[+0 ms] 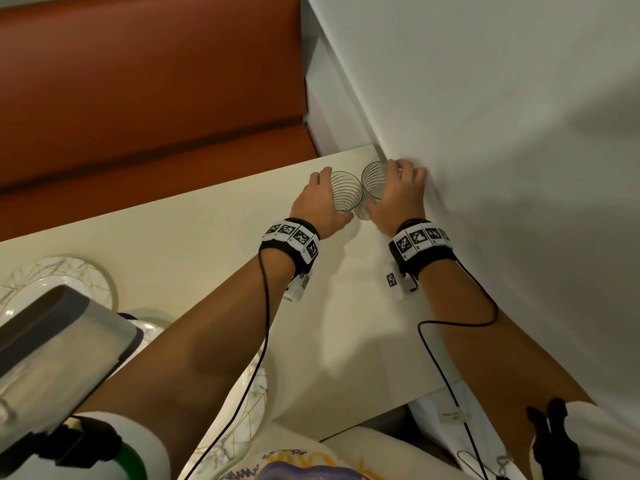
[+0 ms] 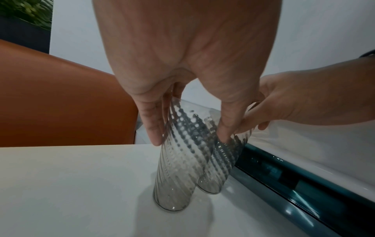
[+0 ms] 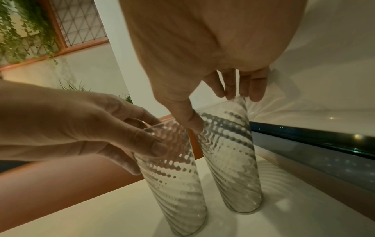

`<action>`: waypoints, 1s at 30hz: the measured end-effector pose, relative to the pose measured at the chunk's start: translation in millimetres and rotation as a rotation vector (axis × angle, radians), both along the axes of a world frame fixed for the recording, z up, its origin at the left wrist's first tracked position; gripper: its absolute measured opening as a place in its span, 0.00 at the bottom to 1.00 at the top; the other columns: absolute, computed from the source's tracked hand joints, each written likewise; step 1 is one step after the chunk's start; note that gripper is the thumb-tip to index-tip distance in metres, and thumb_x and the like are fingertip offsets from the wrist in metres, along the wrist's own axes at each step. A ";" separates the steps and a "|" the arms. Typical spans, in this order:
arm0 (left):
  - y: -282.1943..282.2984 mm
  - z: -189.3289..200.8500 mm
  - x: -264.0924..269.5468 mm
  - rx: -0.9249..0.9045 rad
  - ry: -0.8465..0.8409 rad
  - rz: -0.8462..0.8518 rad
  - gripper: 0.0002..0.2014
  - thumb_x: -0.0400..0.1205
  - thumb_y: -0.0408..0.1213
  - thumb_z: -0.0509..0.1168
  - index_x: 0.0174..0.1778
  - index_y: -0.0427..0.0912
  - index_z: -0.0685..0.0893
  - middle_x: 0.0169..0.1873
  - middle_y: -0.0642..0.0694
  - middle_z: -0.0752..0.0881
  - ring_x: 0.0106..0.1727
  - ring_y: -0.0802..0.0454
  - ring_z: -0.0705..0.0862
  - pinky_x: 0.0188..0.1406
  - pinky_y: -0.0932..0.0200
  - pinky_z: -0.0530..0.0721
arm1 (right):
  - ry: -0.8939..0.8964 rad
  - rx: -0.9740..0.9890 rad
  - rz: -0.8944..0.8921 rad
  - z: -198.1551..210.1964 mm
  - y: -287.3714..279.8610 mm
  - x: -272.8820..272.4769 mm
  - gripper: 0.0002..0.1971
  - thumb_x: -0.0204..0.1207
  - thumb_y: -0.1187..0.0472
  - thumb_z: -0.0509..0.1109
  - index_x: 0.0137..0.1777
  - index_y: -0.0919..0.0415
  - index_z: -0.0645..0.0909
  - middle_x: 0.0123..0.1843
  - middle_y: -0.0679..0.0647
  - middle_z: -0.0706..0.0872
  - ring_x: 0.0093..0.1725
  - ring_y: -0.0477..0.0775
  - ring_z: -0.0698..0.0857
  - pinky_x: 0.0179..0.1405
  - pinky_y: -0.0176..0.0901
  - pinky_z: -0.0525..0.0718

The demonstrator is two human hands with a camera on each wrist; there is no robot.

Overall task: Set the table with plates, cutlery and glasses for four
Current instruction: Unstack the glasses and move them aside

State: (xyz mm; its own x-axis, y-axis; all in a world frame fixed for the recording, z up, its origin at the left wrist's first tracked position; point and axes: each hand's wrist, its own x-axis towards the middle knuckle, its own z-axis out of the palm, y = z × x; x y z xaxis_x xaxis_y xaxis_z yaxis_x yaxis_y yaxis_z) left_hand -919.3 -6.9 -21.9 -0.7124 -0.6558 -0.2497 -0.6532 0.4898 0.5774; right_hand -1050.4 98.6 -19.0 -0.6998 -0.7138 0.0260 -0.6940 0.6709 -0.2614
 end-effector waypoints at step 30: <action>-62.3 41.5 560.2 -0.183 0.285 0.452 0.09 0.83 0.37 0.67 0.55 0.45 0.90 0.46 0.52 0.91 0.44 0.54 0.88 0.52 0.50 0.89 | -0.451 -0.197 0.704 34.1 -124.4 505.8 0.09 0.76 0.67 0.70 0.50 0.54 0.87 0.51 0.50 0.86 0.50 0.54 0.83 0.56 0.49 0.84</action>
